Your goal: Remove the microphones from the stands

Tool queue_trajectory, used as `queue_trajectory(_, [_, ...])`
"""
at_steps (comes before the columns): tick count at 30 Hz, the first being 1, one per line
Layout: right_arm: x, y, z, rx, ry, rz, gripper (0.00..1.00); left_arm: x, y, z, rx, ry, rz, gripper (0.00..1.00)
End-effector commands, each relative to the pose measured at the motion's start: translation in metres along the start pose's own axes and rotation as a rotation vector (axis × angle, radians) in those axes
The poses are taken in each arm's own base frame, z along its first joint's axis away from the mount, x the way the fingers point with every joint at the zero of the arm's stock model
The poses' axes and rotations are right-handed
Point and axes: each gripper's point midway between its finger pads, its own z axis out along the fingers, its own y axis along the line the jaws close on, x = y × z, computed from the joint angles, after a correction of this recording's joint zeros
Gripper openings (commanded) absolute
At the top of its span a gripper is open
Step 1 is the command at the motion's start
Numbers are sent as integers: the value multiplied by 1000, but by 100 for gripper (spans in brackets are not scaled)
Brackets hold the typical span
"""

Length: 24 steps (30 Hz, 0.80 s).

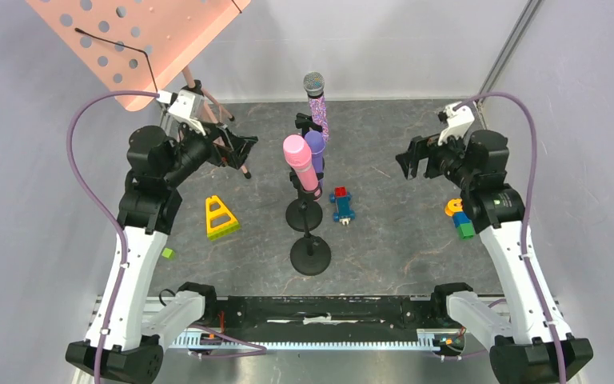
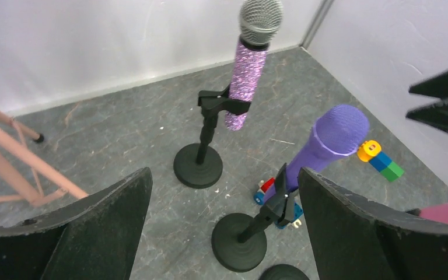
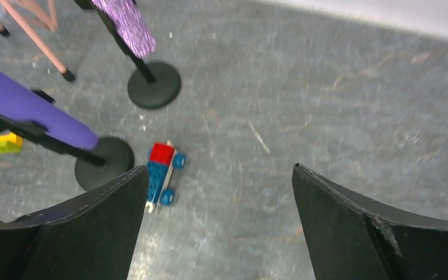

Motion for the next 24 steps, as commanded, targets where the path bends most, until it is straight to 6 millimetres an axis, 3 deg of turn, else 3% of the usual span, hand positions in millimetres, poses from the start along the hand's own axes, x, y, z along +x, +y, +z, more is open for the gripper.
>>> queue_trajectory(1, [31, -2, -1, 13, 70, 17, 98, -14, 15, -5, -106, -80, -55, 100])
queue_trajectory(6, [44, -7, -6, 46, 82, 15, 98, 0, -13, -8, 45, -55, -87, 100])
queue_trajectory(9, [53, -9, -7, 62, 89, 23, 98, 17, -4, -14, -58, -21, -303, 100])
queue_trajectory(15, [74, -7, -8, 67, 77, 86, 98, 31, -51, -18, 242, -26, -322, 100])
queue_trajectory(18, [87, -1, -6, 37, 93, 111, 98, 51, -52, -17, 248, 32, -323, 100])
queue_trajectory(22, [103, 6, -5, -3, 126, 129, 98, 76, -34, -18, 79, 78, -213, 100])
queue_trajectory(24, [110, 7, -4, -16, 142, 125, 98, 92, -39, -15, 38, 133, -165, 100])
